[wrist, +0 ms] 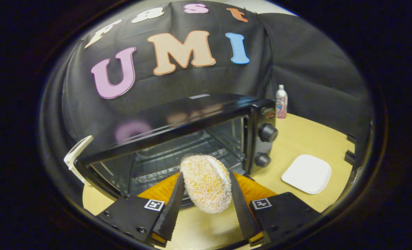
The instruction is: Open the toaster oven, put the food inside, and close the toaster oven door.
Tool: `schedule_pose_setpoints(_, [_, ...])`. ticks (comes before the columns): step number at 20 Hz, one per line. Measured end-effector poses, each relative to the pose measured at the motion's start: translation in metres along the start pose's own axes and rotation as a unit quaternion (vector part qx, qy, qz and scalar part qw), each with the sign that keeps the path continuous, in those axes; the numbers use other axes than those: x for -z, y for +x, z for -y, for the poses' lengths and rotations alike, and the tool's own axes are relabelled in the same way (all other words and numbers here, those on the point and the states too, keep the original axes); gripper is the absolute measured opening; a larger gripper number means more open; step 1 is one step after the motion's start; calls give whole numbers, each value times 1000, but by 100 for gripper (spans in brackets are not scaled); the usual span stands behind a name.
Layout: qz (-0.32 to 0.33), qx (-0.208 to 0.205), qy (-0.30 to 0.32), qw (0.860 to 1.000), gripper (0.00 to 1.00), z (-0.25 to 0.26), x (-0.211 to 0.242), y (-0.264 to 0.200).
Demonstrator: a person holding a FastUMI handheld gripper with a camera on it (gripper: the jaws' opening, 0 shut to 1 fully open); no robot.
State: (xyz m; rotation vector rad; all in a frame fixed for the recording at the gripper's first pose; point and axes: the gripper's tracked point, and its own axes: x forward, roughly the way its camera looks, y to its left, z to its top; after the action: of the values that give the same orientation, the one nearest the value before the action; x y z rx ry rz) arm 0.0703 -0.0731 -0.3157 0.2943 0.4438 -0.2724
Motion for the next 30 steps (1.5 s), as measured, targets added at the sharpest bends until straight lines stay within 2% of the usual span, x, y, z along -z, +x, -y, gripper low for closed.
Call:
schedule_pose_setpoints(4, [9,-28,-1,1000,76,-23,-8,25])
schedule_pose_setpoints(11, [10,-33,-59,998,78,-31,-5,64])
schedule_pose_setpoints(17, [-6,-47,-74,996,80,-37,13,77])
schedule_pose_setpoints(20, [1,-44,-106,993,82,-38,14,75])
schedule_pose_setpoints(27, [9,-39,-105,994,85,-36,13,74])
schedule_pose_setpoints(30, [16,-47,-82,995,90,-39,12,74])
